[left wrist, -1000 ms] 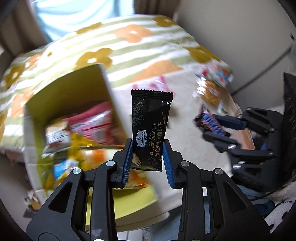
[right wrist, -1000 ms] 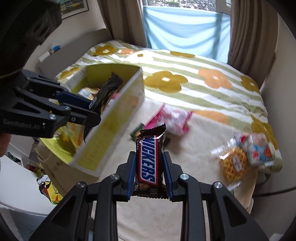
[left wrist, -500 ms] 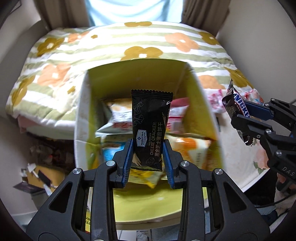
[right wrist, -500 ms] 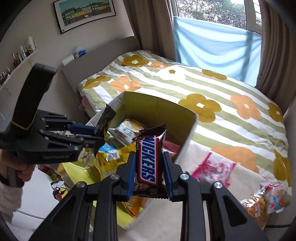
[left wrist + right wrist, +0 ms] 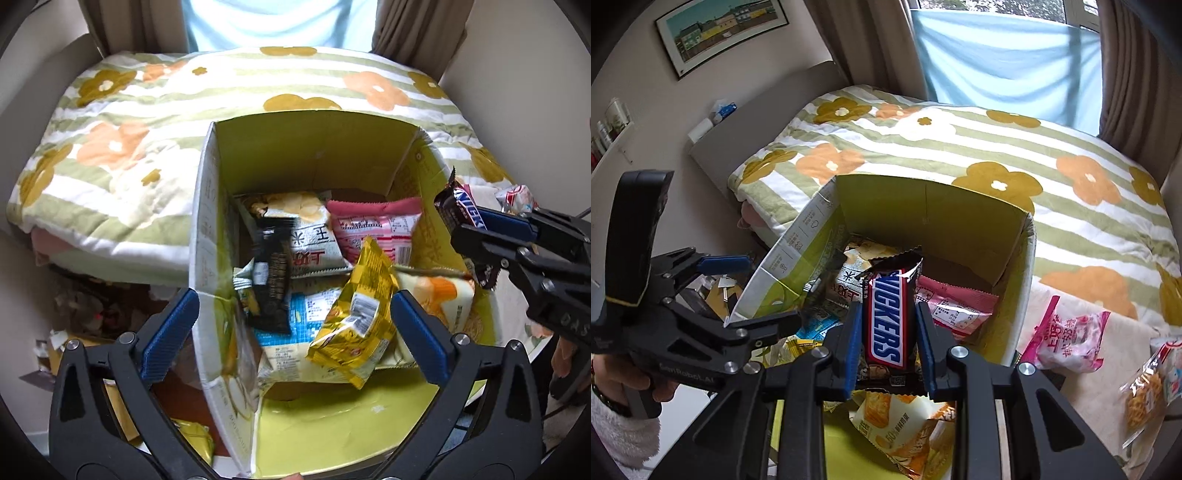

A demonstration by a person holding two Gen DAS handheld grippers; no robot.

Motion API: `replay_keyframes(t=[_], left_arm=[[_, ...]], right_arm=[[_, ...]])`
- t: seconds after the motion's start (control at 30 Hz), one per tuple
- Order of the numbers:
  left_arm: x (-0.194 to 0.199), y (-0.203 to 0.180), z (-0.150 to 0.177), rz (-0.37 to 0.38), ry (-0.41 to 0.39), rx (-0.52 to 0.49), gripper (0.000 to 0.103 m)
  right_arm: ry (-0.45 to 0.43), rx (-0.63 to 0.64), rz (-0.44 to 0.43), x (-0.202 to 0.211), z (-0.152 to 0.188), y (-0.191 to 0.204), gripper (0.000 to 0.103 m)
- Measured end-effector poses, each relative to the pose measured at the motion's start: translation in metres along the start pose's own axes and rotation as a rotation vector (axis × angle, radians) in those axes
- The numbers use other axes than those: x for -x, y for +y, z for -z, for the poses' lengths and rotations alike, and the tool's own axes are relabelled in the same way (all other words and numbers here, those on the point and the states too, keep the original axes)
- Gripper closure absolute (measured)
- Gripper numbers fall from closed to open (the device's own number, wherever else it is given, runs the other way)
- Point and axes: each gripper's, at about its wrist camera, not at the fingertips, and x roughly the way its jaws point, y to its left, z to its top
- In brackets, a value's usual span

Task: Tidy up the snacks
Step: 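Drop the black packet into the box with the left tool while the right tool drops the Snickers, then grasp the pink candy bag with the left tool while the right tool grasps the shrimp bag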

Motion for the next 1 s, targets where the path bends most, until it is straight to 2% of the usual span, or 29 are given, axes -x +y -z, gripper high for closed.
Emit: replay_keyframes(t=[0.23,0.4,0.43,0.47,0.53,0.73,0.77,0.83,1.0], left_arm=[[0.012,0.003,0.016,0.006,-0.024,0.055,0.000],[0.016,-0.001,0.020,-0.006,-0.026,0.052,0.000],[0.018,-0.002,0.021,-0.008,-0.027,0.048,0.000],[0.019,-0.003,0.022,-0.013,-0.026,0.044,0.000],[0.020,-0.006,0.023,-0.026,-0.026,0.037,0.000],[0.022,-0.015,0.034,-0.018,-0.021,0.034,0.000],[0.023,-0.018,0.035,-0.014,-0.022,0.031,0.000],[0.025,-0.023,0.036,-0.006,-0.026,0.027,0.000],[0.036,-0.044,0.033,-0.003,-0.049,0.011,0.000]], right_arm=[[0.042,-0.041,0.017,-0.010,-0.003,-0.008,0.077],[0.079,-0.030,0.031,-0.023,-0.011,-0.003,0.077],[0.081,-0.028,0.048,-0.026,-0.011,-0.002,0.070],[0.070,-0.023,0.064,-0.026,-0.010,0.000,0.050],[0.054,-0.016,0.056,-0.023,-0.005,0.002,0.026],[0.017,-0.042,0.038,-0.008,0.007,-0.001,0.023],[0.008,-0.046,0.039,-0.005,0.008,-0.002,0.015],[-0.014,-0.043,0.049,0.003,0.010,-0.002,0.007],[-0.073,-0.046,0.058,0.029,0.013,-0.010,0.006]])
